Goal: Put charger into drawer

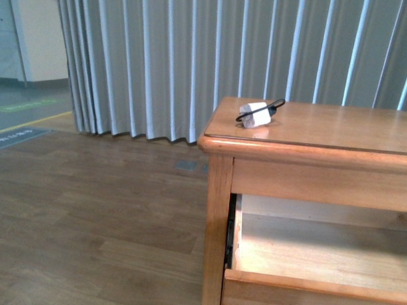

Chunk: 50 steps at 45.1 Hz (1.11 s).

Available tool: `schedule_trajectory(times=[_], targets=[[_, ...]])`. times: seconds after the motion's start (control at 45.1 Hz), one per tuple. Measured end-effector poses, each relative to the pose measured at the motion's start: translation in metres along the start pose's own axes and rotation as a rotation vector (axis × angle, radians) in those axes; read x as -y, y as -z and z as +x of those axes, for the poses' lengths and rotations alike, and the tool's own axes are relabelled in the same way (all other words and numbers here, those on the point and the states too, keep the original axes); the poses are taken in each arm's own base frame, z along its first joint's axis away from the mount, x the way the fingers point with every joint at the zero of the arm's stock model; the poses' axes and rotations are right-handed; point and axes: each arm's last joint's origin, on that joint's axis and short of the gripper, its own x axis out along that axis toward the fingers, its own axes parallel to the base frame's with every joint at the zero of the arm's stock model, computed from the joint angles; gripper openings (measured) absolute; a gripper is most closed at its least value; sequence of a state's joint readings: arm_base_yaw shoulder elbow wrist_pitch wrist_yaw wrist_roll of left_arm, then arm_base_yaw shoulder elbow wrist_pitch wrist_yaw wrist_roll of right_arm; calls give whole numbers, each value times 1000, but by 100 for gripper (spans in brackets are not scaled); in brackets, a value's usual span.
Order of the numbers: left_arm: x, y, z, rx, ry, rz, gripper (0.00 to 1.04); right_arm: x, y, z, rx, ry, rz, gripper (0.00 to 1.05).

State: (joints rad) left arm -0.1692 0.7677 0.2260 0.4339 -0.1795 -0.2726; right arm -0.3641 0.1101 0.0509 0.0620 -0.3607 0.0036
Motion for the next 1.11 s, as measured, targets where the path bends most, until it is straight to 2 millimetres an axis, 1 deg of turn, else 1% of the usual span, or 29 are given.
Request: schedule_trajectory(times=[0.044, 0.133, 0.2, 0.222, 0.244, 0.311, 0.333, 0.488, 0.555, 0.688, 0.71, 0.821, 0.977, 1.11], targets=[[8, -6, 16, -30, 36, 5, 99, 0, 0, 0, 0, 0, 0, 96], [31, -19, 60, -100, 109, 40, 99, 0, 0, 0, 0, 0, 0, 96], [55, -27, 95, -126, 157, 82, 99, 0, 0, 0, 0, 0, 0, 96], [60, -29, 102, -130, 170, 90, 99, 0, 0, 0, 0, 0, 0, 96], [73, -32, 118, -138, 190, 110, 99, 0, 0, 0, 0, 0, 0, 96], [92, -35, 139, -152, 220, 141, 99, 0, 0, 0, 0, 0, 0, 96], [95, -36, 143, -154, 225, 145, 99, 0, 0, 0, 0, 0, 0, 96], [139, -41, 188, -169, 284, 206, 99, 0, 0, 0, 0, 0, 0, 96], [157, -41, 204, -173, 310, 231, 99, 0, 0, 0, 0, 0, 0, 96], [187, -43, 229, -189, 377, 250, 99, 0, 0, 0, 0, 0, 0, 96], [187, -43, 230, -190, 378, 251, 99, 0, 0, 0, 0, 0, 0, 96], [214, -42, 256, -209, 436, 252, 99, 0, 0, 0, 0, 0, 0, 96], [229, -36, 275, -223, 454, 243, 99, 0, 0, 0, 0, 0, 0, 96], [236, -30, 287, -234, 459, 218, 99, 0, 0, 0, 0, 0, 0, 96]])
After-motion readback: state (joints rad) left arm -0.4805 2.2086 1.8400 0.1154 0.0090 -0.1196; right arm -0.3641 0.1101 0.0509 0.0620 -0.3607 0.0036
